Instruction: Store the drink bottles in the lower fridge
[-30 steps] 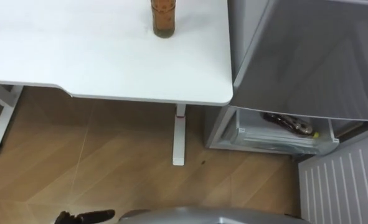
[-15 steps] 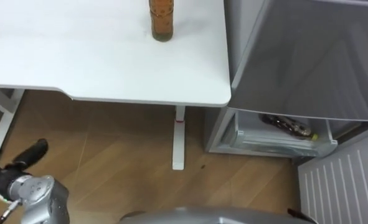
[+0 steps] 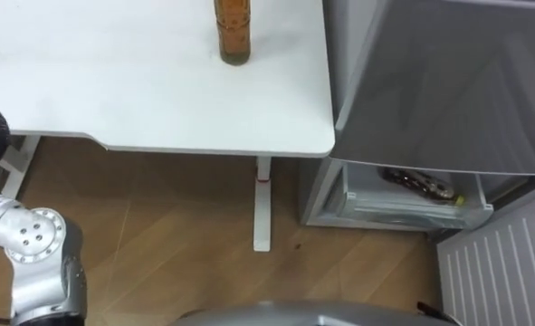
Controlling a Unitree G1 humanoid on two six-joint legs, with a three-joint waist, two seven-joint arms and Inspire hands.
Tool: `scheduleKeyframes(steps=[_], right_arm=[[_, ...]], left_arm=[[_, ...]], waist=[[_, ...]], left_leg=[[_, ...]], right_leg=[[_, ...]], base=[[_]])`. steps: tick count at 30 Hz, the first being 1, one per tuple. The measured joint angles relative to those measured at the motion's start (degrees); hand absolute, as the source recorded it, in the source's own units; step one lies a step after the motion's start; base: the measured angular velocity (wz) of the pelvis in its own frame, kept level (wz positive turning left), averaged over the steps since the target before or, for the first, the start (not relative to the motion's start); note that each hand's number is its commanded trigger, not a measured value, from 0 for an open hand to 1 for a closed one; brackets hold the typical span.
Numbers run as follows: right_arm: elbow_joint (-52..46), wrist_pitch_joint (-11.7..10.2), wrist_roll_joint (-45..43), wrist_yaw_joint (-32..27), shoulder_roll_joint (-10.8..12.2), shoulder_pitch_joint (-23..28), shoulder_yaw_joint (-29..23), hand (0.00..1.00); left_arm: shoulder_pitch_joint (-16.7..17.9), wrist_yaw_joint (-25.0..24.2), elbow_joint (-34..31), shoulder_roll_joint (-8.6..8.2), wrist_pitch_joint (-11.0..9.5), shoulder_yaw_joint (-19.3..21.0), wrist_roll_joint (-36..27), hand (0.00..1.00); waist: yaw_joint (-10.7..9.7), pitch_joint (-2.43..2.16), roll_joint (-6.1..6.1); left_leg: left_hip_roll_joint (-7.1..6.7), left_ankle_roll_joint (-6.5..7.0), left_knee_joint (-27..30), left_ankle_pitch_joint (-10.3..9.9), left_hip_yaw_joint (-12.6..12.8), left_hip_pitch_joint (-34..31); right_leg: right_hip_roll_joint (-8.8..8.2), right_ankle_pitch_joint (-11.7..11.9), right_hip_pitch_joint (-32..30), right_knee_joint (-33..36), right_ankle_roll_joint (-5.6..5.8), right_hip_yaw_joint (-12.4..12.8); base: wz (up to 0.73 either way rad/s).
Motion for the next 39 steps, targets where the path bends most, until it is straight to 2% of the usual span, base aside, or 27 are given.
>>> scheduleKeyframes(steps=[4,9,11,14,16,19,22,27,29,31,35,39], right_arm=[[0.7,0.0,-0.5,0.0,0.0,-0.2,0.0,0.00],[1.8,-1.1,-0.8,-0.1,-0.1,-0.3,0.0,0.00],[1.8,-1.1,-0.9,0.0,-0.1,-0.4,0.0,0.00],[1.7,-1.1,-1.0,0.6,-0.1,-0.7,-0.1,0.00],[1.5,-1.1,-1.3,0.6,0.0,-0.7,-0.1,0.00],[1.5,-1.1,-2.3,0.6,0.0,-0.6,-0.4,0.00],[1.5,-1.0,-3.9,1.2,0.1,-0.5,-1.9,0.00],[1.5,-0.7,-6.8,2.6,0.1,0.1,-3.1,0.00],[1.5,-0.4,-7.2,2.6,0.1,0.2,-4.0,0.00],[1.8,-0.2,-8.2,2.6,0.1,0.2,-4.5,0.00],[1.9,1.7,-9.9,2.6,0.1,0.2,-4.7,0.00],[1.6,3.8,-11.4,2.8,0.1,0.3,-4.7,0.00]], left_arm=[[0.0,-1.4,-6.9,0.41,-0.1,0.0,4.1,0.00],[-0.1,-3.5,-9.3,0.73,-0.2,-1.2,4.8,0.00],[-0.2,-5.9,-9.2,0.73,-0.2,-2.5,3.2,0.00],[-0.3,-9.6,-8.5,0.76,-0.2,-4.1,-3.7,0.00],[-1.1,-12.2,-5.4,0.76,-0.1,-4.6,-8.0,0.00],[-1.8,-14.3,-2.5,0.76,0.0,-5.2,-10.9,0.00],[-2.3,-16.4,0.0,0.76,0.1,-5.2,-11.2,0.00],[-3.2,-20.3,1.5,0.77,1.9,-6.1,-12.5,0.00],[-4.2,-21.8,3.1,0.85,2.1,-6.1,-13.6,0.00],[-5.8,-23.4,5.7,0.91,3.3,-6.1,-15.3,0.00],[-7.1,-26.0,8.1,1.06,5.5,-6.0,-18.5,0.00],[-8.3,-28.3,9.5,2.33,7.5,-6.1,-20.9,0.00]], waist=[[-0.8,0.01,0.11],[-2.7,0.10,0.55],[-3.1,0.32,0.61],[-4.0,0.48,0.57],[-4.2,0.74,0.66],[-4.5,1.15,0.47],[-4.9,1.17,0.39],[-6.1,0.95,0.12],[-6.4,0.92,0.20],[-6.6,0.89,0.38],[-7.3,0.87,0.37],[-7.7,0.82,0.34]], left_leg=[[-0.09,0.00,0.0,0.0,0.1,0.1],[-0.10,0.01,-0.1,0.0,0.0,-0.1],[-0.10,0.01,-0.2,0.0,0.2,0.0],[-0.04,0.00,-0.1,0.0,0.4,0.2],[0.02,-0.01,-0.2,0.0,0.8,0.5],[0.05,-0.01,-0.2,0.0,1.4,0.5],[0.05,-0.01,-0.4,0.0,1.5,0.5],[0.06,-0.01,-0.9,0.0,1.9,0.5],[0.06,0.00,-0.8,0.0,2.1,0.5],[0.08,0.00,-0.8,0.0,2.6,0.6],[0.07,0.00,-0.8,0.0,3.3,1.2],[0.13,0.00,-0.9,0.0,4.4,1.5]], right_leg=[[0.00,0.0,-0.2,0.0,0.01,0.4],[0.01,-0.1,-0.1,-0.1,0.08,0.4],[0.03,-0.2,-0.3,0.0,0.07,0.5],[0.11,-0.4,-0.3,0.1,0.05,0.6],[0.20,-0.4,-0.2,0.1,0.03,1.1],[0.23,-0.4,-0.5,0.1,0.04,1.5],[0.30,-0.4,-0.7,0.1,0.04,1.8],[0.38,-0.4,-1.2,0.2,0.04,2.2],[0.37,-0.4,-1.2,0.4,0.04,2.4],[0.40,-0.4,-1.5,0.5,0.04,2.9],[0.46,-0.5,-1.6,1.2,0.06,3.9],[0.72,-0.4,-2.2,2.0,0.04,5.0]], base=[[-0.03],[-0.01],[0.00],[-0.02],[-0.11],[-0.09],[-0.05],[-0.04],[-0.06],[-0.11],[-0.14],[-0.13]])
